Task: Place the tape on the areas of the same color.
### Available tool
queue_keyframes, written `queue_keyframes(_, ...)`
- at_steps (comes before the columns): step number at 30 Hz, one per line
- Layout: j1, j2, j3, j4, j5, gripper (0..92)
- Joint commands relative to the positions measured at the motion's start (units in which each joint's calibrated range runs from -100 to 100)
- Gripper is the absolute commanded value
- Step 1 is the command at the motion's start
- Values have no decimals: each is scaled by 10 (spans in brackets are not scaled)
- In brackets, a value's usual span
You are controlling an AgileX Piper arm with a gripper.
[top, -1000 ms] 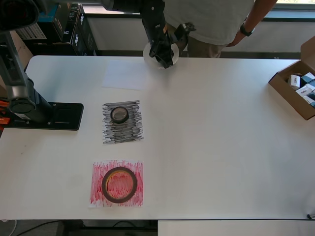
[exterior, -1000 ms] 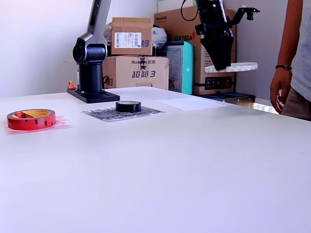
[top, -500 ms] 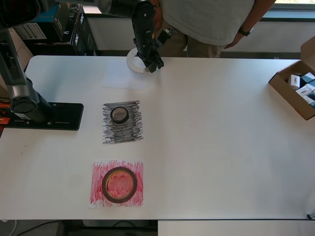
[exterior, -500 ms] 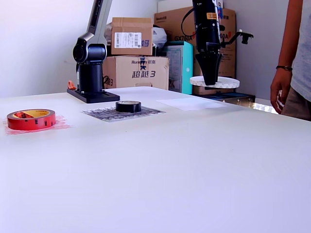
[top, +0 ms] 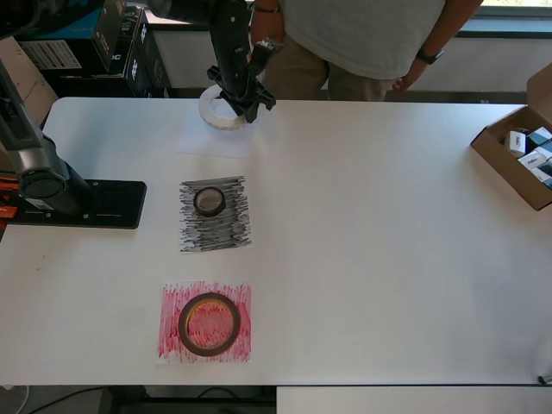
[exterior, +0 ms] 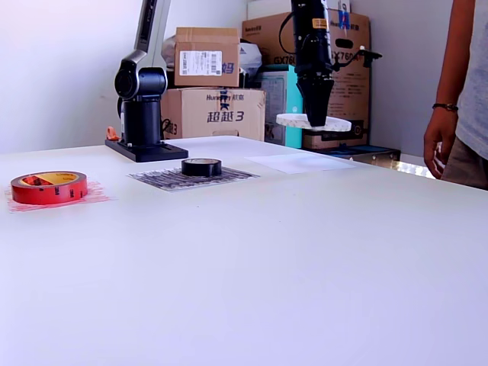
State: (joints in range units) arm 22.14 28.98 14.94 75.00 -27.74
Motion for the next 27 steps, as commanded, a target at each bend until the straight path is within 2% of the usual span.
queue_keyframes(1,4,-44,59,-44,-34,0)
queue_keyframes(11,5,-31,66,-55,-63,0)
queue_keyframes(27,21,12,66,-78,-62,0)
